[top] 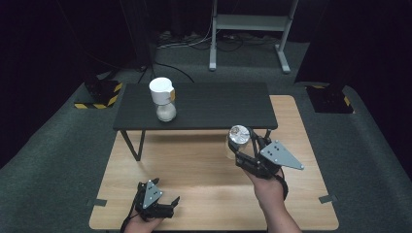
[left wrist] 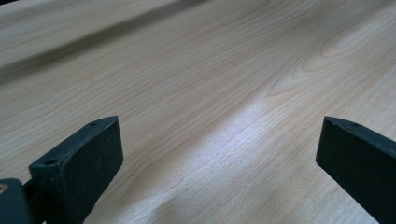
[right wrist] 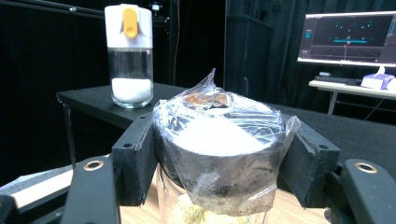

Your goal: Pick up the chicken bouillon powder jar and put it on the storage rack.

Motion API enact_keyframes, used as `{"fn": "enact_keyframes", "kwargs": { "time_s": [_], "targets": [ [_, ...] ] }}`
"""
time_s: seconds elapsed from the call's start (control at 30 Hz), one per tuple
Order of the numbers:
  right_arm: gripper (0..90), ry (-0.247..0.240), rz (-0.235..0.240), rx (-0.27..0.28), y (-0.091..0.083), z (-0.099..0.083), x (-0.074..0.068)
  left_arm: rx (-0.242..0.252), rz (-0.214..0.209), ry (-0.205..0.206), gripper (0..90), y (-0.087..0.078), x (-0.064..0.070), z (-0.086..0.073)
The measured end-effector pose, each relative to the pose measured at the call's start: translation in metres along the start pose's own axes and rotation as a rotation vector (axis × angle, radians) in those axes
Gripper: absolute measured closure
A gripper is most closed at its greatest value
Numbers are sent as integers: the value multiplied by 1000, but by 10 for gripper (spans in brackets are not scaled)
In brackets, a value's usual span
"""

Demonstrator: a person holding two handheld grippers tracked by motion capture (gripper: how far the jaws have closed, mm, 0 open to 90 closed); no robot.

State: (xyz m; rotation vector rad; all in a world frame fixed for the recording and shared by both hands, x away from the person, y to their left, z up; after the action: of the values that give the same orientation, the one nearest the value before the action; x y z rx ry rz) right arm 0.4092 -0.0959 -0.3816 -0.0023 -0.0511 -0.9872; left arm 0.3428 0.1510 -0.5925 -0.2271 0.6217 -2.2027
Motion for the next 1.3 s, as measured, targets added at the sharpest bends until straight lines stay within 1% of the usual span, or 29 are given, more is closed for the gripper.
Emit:
{"fn": "enact_keyframes", "kwargs": {
  "time_s": [0.23,0.73,1.07,1.3],
  "targets": [
    [343,-6,-2,15,1,13,3,3,-2,-10,9,0,-1,0],
    [343,-11,-14,54,2,41,11,7,-4,-10,9,-1,-1,0],
    [343,-31,-22,62,7,51,14,10,-5,-14,9,-1,-1,0],
    [343,-24,-29,60,14,53,16,9,-8,-14,9,-1,-1,0]
  ]
}}
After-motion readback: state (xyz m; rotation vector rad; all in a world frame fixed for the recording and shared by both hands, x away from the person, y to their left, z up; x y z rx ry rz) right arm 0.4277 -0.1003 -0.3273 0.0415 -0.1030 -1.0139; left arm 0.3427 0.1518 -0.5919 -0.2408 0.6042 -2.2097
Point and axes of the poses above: each handheld gripper's, and its own axes: y roughly forward along the jaws, z roughly out of its top, x roughly to its right, the point moved 9 cm from there along y, roughly forward along the jaws, and after that the axes turned 6 degrees about -z, right-handed, at the moved point
